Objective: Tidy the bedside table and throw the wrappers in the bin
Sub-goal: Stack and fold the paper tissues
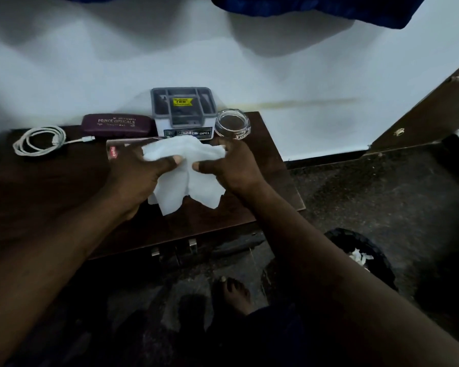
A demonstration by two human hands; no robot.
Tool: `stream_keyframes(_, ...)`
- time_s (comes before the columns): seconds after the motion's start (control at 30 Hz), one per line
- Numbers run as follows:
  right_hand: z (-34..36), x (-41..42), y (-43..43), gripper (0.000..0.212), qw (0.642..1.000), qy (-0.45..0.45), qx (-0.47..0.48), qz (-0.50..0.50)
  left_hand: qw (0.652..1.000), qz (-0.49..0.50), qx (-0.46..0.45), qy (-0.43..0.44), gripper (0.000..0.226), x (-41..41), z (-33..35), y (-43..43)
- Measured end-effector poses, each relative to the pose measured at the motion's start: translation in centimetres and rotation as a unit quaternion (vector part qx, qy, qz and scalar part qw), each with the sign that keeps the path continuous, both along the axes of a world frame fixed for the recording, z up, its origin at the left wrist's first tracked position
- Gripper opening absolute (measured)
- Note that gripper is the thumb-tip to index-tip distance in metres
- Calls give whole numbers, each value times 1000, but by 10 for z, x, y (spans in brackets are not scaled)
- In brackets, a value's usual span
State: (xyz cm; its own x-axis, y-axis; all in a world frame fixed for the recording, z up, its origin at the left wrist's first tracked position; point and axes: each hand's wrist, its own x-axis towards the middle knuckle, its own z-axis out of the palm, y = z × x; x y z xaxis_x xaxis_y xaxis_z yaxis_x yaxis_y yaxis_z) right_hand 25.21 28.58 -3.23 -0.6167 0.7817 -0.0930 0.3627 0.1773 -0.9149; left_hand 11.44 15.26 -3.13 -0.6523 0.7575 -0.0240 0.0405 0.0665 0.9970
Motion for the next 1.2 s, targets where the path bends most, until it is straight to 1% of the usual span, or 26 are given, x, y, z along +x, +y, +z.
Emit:
stream_keyframes(0.07, 4, 0, -2, 24, 1000, 7, 15, -18, 1000, 5, 9, 24, 33, -1, 0, 3)
stream_keyframes(0.1, 8, -1, -3, 22, 999, 18, 22, -28, 999, 12, 20, 37, 32, 0, 5, 4)
stream_keyframes(0.2, 15, -4, -6, 24, 997, 52, 30, -48, 996, 44, 52, 62, 20, 2, 18, 9)
stream_keyframes(0.23, 16, -5, -6, 21, 996, 64, 21, -56, 995, 58, 57, 53, 18, 2, 21, 10)
stream_keyframes(0.33, 15, -4, -5, 39, 992, 98, -49, -69, 995, 85, 51, 2, 21, -3, 23, 11)
stream_keyframes(0.4, 12, -3, -4, 35, 986, 117, -105, -56, 996, 72, 44, -31, 26, -7, 23, 10)
stream_keyframes(0.43, 11, -3, -3, 32, 981, 130, -135, -53, 995, 64, 45, -65, 27, -9, 24, 10)
stream_keyframes(0.47, 11, -4, -1, 31, 973, 145, -169, -56, 990, 52, 48, -122, 30, -11, 25, 9)
stream_keyframes(0.53, 14, -4, 1, 32, 957, 167, -225, -70, 962, 5, 25, -272, 43, -15, 29, 9)
stream_keyframes(0.57, 15, -4, 3, 32, 954, 166, -237, -74, 948, -23, -1, -319, 49, -17, 31, 8)
stream_keyframes(0.6, 16, -4, 4, 31, 954, 163, -242, -76, 943, -48, -28, -327, 53, -18, 30, 6)
stream_keyframes(0.67, 17, -3, 4, 26, 954, 152, -249, -75, 956, -61, -75, -276, 54, -18, 25, 5)
stream_keyframes(0.7, 17, -2, 3, 23, 955, 147, -246, -72, 963, -53, -87, -248, 51, -17, 22, 4)
stream_keyframes(0.77, 16, -3, 0, 23, 964, 135, -219, -66, 973, -22, -80, -215, 41, -16, 20, 3)
stream_keyframes(0.87, 15, -6, -5, 29, 978, 127, -149, -76, 986, 15, -53, -155, 31, -19, 19, 4)
stream_keyframes(0.93, 18, -8, -11, 23, 982, 131, -98, -93, 993, 23, -25, -115, 25, -21, 22, 1)
stream_keyframes(1.0, 21, -11, -19, 18, 985, 137, -53, -85, 995, 8, 3, -99, 27, -20, 25, -4)
stream_keyframes(1.03, 21, -12, -23, 21, 986, 143, -43, -79, 995, -1, 8, -97, 30, -19, 23, -6)
stream_keyframes(1.1, 15, -15, -31, 28, 985, 149, -54, -71, 995, 0, -9, -100, 32, -19, 17, -12)
stream_keyframes(1.2, 0, -21, -40, 32, 991, 106, -51, -67, 997, 16, -30, -64, 28, -20, 3, -20)
